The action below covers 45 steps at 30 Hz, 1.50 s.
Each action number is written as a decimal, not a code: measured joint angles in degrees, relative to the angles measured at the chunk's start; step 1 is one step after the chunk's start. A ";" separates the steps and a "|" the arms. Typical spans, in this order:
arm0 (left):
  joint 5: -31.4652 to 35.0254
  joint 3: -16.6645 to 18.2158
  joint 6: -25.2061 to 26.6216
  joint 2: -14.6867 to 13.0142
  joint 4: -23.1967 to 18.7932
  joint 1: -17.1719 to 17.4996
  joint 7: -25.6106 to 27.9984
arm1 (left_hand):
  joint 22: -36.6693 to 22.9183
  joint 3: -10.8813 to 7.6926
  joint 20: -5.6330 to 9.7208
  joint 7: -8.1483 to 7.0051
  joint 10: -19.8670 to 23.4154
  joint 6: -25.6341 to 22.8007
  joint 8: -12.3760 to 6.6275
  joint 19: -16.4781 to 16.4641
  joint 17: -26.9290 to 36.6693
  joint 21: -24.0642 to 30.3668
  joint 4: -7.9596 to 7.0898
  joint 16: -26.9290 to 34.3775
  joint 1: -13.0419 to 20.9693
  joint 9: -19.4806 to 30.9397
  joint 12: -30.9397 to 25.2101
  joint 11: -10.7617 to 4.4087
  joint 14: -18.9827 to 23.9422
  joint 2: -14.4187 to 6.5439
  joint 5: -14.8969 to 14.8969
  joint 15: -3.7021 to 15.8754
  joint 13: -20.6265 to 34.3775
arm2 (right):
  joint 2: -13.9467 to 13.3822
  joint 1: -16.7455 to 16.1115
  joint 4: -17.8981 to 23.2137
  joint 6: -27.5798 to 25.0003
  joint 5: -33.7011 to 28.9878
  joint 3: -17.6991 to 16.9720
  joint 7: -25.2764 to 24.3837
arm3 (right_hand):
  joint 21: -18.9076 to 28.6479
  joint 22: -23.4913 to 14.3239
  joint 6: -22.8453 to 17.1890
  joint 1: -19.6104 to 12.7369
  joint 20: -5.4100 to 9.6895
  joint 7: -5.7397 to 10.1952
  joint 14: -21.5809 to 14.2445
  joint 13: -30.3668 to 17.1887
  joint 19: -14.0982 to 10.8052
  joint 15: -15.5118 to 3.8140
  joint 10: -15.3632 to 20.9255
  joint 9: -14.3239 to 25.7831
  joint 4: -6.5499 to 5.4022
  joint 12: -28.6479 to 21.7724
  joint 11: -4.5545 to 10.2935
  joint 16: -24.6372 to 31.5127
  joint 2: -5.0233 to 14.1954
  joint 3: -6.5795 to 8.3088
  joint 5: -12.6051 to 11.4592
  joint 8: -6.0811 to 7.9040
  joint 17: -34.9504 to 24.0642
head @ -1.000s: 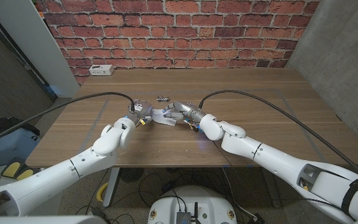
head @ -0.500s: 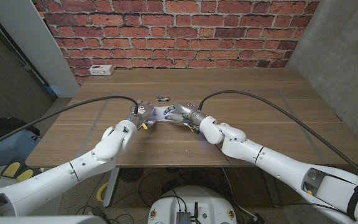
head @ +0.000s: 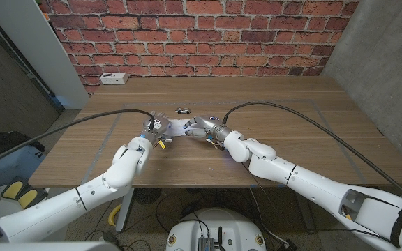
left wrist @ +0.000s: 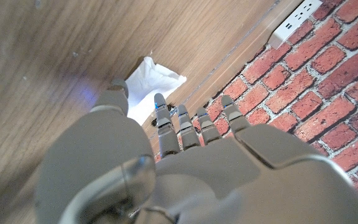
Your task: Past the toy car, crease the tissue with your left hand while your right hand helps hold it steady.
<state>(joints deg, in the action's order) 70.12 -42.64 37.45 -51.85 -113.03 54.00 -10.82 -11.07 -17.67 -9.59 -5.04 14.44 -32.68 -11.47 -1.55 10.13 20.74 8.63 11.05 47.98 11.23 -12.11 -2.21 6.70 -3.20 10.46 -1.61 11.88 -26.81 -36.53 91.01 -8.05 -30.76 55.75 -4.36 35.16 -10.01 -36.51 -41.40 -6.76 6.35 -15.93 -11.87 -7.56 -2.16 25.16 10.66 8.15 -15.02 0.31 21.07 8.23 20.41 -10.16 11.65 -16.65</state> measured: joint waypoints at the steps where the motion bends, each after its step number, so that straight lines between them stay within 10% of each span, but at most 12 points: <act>1: 1.04 0.04 0.41 0.25 0.17 0.23 -0.19 | 0.00 0.00 -0.08 -0.23 0.04 -0.34 0.00 -0.23 0.00 0.00 0.00 0.05 0.11 0.11 0.00 -0.04 0.29 -0.11 0.00 -0.13 0.00 | 0.03 -0.01 0.00 0.07 0.00 0.00 0.00 | 0.00 0.00 0.00 0.00 0.00 0.00 0.00 0.00 0.00 0.00 0.00 0.00 0.00 0.00 0.00 0.00 0.00 0.00 0.00 0.00 0.02; 18: 2.66 1.60 -0.08 2.97 4.95 1.13 3.42 | -0.28 0.24 0.08 -0.42 0.26 0.04 0.00 -1.31 0.00 0.00 0.23 0.05 0.98 0.12 -0.43 -0.26 0.90 -0.38 0.00 0.29 -0.01 | 0.46 -0.01 -0.26 0.28 0.32 -0.21 0.30 | -0.21 0.00 0.51 0.00 0.00 -0.52 -0.01 0.01 0.00 0.00 -0.53 0.01 0.00 0.43 -0.11 -0.34 0.00 0.00 0.00 -0.43 0.17; 26: -0.14 1.70 -2.10 3.37 6.44 0.56 6.39 | -0.27 0.20 -0.53 -3.36 2.22 -6.90 -1.73 -1.93 -0.04 0.01 0.27 0.05 2.69 0.09 -1.32 -0.58 1.66 -2.09 0.00 0.61 -0.01 | 0.60 0.18 -0.65 0.50 0.60 -0.39 0.29 | -0.23 0.01 0.82 0.00 0.00 -0.83 -0.01 0.01 -0.01 0.00 -0.53 0.01 -0.01 0.44 -0.11 -0.34 0.00 0.00 0.00 -0.43 0.16; 35: -2.24 1.29 -3.09 3.58 7.59 0.00 9.13 | -0.30 -4.01 0.43 -1.14 7.02 -17.43 -3.39 -4.52 -0.27 0.72 1.08 0.05 8.59 -0.20 -2.54 -2.66 5.15 -6.93 0.00 2.91 -0.01 | 0.60 0.23 -0.87 0.72 0.93 -0.48 0.10 | -0.42 0.01 1.01 0.23 0.00 -1.04 -0.18 0.01 -0.01 -0.16 0.04 0.01 -0.01 0.43 -0.06 -0.25 -0.23 0.00 0.00 -0.65 0.06; 45: -2.19 0.65 -3.16 3.39 8.82 0.27 16.06 | -0.56 -5.17 1.26 -0.70 9.49 -18.50 -3.32 -5.98 -0.26 1.61 0.05 0.45 9.28 0.49 -3.31 -3.12 7.55 -7.62 0.00 3.86 -0.02 | 0.26 0.26 -0.33 -0.07 0.81 -0.45 0.66 | -0.64 0.01 -1.47 0.86 0.01 -2.44 -2.43 0.01 -1.07 -0.30 2.55 0.02 -0.01 -0.02 -0.99 0.55 -0.06 0.00 0.00 0.03 0.00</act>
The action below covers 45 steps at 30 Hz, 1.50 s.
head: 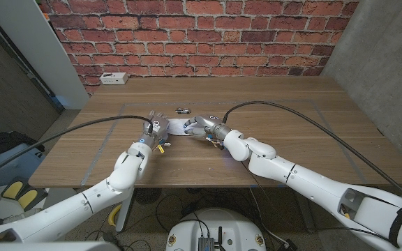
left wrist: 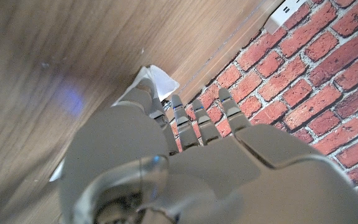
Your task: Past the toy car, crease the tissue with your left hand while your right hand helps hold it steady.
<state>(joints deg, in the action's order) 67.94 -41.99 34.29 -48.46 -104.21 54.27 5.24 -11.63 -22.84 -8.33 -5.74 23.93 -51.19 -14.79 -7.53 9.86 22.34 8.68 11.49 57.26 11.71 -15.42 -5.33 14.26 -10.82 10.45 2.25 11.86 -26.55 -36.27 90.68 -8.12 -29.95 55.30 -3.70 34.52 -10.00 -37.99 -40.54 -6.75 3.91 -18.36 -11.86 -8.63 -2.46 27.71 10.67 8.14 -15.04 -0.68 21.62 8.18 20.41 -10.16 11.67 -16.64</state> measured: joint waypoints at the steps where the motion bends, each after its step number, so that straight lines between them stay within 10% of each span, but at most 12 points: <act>1: 0.28 -0.09 0.00 -0.15 0.03 0.01 0.55 | 0.00 -0.06 0.07 0.00 0.07 0.00 0.00 -0.07 0.00 0.00 -0.06 0.00 0.00 -0.01 -0.07 -0.08 0.13 0.00 0.00 -0.13 0.00 | -0.09 0.00 0.15 -0.33 -0.08 0.05 0.41 | 0.00 0.00 -0.08 -0.02 0.00 0.04 -0.29 0.00 -0.01 0.09 0.33 0.00 0.00 -0.24 0.09 0.11 -0.02 0.00 0.00 0.00 0.00; 45: 16.74 -0.36 -14.51 -6.46 -0.35 -4.46 16.34 | -0.24 -0.61 1.39 -2.24 3.75 -2.84 0.28 -0.94 0.02 0.98 -0.61 -0.01 -0.93 0.40 -0.29 -3.15 1.97 0.93 -0.33 0.09 0.27 | -2.30 -2.07 4.60 -3.30 -0.89 -0.05 2.44 | -0.21 0.00 -2.14 0.72 -0.01 -1.14 -2.42 0.00 -1.42 0.00 3.31 0.01 0.04 -0.88 0.26 0.44 -0.32 0.91 0.00 0.21 0.43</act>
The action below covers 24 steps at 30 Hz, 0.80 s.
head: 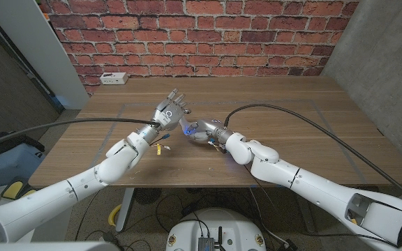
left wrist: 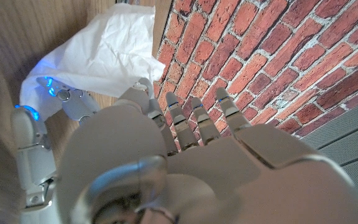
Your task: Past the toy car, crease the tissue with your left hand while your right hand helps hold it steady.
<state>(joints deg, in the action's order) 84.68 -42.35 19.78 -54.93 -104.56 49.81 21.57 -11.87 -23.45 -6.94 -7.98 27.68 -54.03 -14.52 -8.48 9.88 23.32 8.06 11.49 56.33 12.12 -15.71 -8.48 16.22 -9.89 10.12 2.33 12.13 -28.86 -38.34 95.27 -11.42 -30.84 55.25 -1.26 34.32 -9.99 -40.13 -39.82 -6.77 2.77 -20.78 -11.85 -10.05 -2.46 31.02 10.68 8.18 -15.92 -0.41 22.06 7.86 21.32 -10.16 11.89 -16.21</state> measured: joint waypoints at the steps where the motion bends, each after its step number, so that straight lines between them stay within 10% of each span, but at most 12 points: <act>1: 0.07 0.00 -0.25 0.00 0.00 0.00 0.40 | 0.00 0.00 0.00 0.00 0.01 0.00 0.00 0.00 0.00 0.00 0.00 0.00 0.00 0.00 0.00 -0.01 0.08 0.00 0.00 -0.08 0.00 | -0.03 -0.06 0.08 0.00 0.00 -0.03 0.00 | 0.00 0.00 0.00 0.00 0.00 0.00 0.00 0.00 0.00 0.00 0.00 0.00 0.00 0.00 0.00 -0.07 0.00 0.00 0.00 0.00 0.00; 24: -0.47 -3.13 -8.06 1.30 5.46 -3.74 12.83 | 0.15 -0.02 0.83 0.00 1.44 -0.63 0.49 -0.41 0.01 0.21 0.03 0.00 -0.30 0.36 -0.40 -0.62 1.84 0.30 0.00 0.20 -0.01 | -0.59 -0.92 1.71 -1.15 -1.19 -0.36 -0.06 | -1.22 0.00 4.09 0.30 -0.02 1.10 3.80 -0.29 0.02 0.17 -5.05 0.00 0.84 2.72 0.54 -1.68 -1.68 -0.05 0.00 -1.35 -0.17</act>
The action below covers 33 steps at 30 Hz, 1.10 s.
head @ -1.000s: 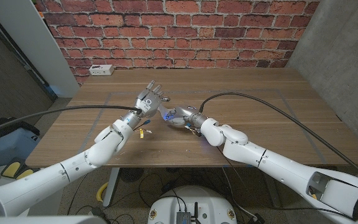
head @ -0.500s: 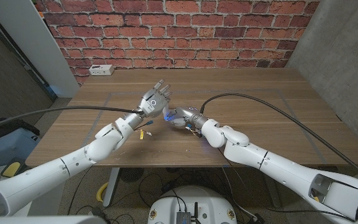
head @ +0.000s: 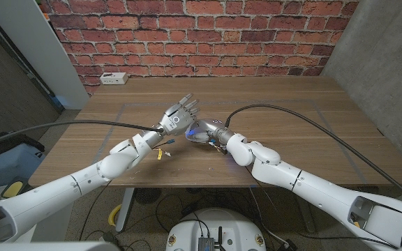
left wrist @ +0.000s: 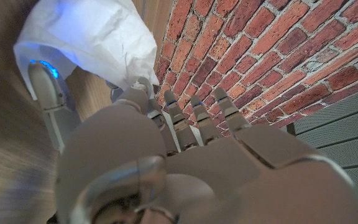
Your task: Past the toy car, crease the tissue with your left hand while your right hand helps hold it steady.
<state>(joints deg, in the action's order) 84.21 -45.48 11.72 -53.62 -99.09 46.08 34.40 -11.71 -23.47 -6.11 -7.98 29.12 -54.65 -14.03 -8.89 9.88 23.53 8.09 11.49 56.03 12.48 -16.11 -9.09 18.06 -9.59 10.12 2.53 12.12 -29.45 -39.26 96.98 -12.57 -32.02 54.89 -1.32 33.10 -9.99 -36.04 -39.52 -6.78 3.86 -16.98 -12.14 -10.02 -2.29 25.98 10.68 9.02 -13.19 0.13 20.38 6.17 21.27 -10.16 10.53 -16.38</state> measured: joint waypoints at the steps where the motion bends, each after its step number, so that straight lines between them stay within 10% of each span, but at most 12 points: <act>1: -0.08 -0.42 -0.27 0.25 0.77 -0.34 0.91 | 0.00 -0.15 0.00 -0.02 0.01 -0.02 0.00 0.00 0.00 0.16 0.15 0.00 0.00 0.00 0.00 -0.01 0.00 0.00 0.00 0.00 0.00 | 0.00 0.00 0.03 -0.14 -0.15 0.01 0.01 | -0.16 0.00 0.74 0.23 -0.16 0.12 0.62 0.00 0.16 -0.01 -0.73 0.00 -0.18 0.34 -0.05 -0.26 -0.23 -0.18 0.00 -0.18 0.00; 12: -0.64 -2.02 -1.14 1.01 3.46 -1.66 6.09 | -0.01 -0.21 0.40 0.00 0.71 -0.42 0.19 -0.41 0.00 0.43 0.21 0.00 -0.22 -0.35 0.00 0.08 0.79 0.22 0.00 -0.17 0.00 | -0.09 1.00 1.11 -3.31 -1.48 0.91 3.73 | -3.01 -0.29 12.87 5.87 -1.64 0.46 7.29 -0.27 2.29 0.23 -10.14 0.13 -1.79 2.19 0.11 -3.03 -5.86 -5.23 -0.47 -0.60 -0.27; 33: -0.36 -2.82 1.70 1.17 4.49 -1.65 8.26 | -0.01 -0.44 0.71 0.02 1.67 -1.87 0.51 -0.72 0.00 0.43 0.45 0.00 -0.23 -0.21 0.01 0.22 0.79 0.23 0.00 -0.18 0.00 | -4.03 -1.08 6.91 -11.98 -6.27 -0.12 4.76 | -3.23 -0.28 9.01 6.55 -0.76 -0.06 6.64 -0.26 0.75 0.24 -8.55 0.13 -1.86 1.28 0.16 -2.90 -5.46 -5.72 -1.94 1.14 -0.36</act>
<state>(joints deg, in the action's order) 83.86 -48.30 13.41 -52.46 -94.60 44.43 42.66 -11.73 -23.91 -5.40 -7.96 30.79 -56.53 -13.53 -9.61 9.89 23.96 8.54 11.49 55.80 12.28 -16.11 -8.87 18.85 -9.36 10.12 2.36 12.12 -33.48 -40.35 103.89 -24.54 -38.29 54.77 3.44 29.86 -10.28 -27.03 -32.97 -7.55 3.80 -10.34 -12.39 -9.27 -2.05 17.42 10.81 7.16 -11.91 0.29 17.48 0.71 15.55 -12.10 11.68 -16.74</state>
